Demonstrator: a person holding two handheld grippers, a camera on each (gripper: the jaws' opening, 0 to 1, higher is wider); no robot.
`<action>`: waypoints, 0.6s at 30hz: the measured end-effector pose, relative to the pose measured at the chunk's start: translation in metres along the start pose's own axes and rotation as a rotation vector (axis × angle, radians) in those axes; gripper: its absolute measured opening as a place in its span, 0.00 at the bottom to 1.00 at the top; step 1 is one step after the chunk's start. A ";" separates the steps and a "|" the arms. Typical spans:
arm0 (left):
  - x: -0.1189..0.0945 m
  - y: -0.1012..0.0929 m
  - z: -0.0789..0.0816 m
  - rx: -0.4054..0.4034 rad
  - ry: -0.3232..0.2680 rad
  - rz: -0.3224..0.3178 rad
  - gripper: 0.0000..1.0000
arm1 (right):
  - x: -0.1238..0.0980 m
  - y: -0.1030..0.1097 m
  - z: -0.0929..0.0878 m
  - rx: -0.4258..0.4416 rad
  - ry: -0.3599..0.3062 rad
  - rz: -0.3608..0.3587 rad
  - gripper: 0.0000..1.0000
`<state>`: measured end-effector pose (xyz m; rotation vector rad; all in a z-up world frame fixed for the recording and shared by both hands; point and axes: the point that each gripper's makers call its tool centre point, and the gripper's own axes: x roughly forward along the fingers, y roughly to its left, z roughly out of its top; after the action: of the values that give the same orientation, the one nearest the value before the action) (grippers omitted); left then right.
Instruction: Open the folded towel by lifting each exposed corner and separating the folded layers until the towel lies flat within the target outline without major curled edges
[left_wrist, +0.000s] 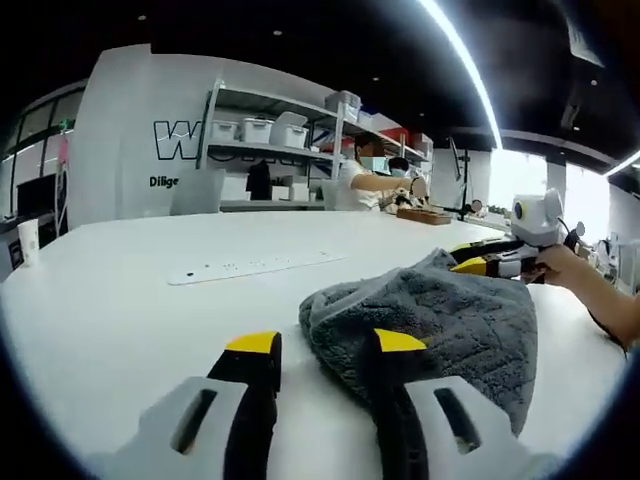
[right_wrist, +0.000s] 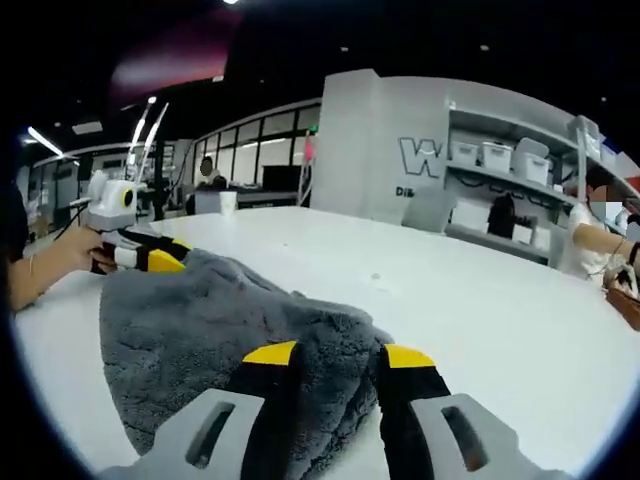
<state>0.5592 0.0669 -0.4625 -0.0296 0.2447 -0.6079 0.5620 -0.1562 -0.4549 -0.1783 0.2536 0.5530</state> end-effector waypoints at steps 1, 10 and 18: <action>0.001 -0.001 0.000 -0.005 -0.002 -0.005 0.30 | 0.000 0.002 -0.001 0.000 -0.001 0.007 0.21; 0.004 -0.006 -0.004 -0.054 -0.008 -0.026 0.23 | -0.002 0.004 -0.003 0.021 -0.012 0.012 0.18; 0.004 -0.012 -0.003 -0.045 -0.006 -0.046 0.17 | -0.005 0.004 -0.002 0.067 -0.030 0.026 0.14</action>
<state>0.5548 0.0553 -0.4649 -0.0805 0.2529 -0.6479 0.5554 -0.1552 -0.4562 -0.1019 0.2447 0.5714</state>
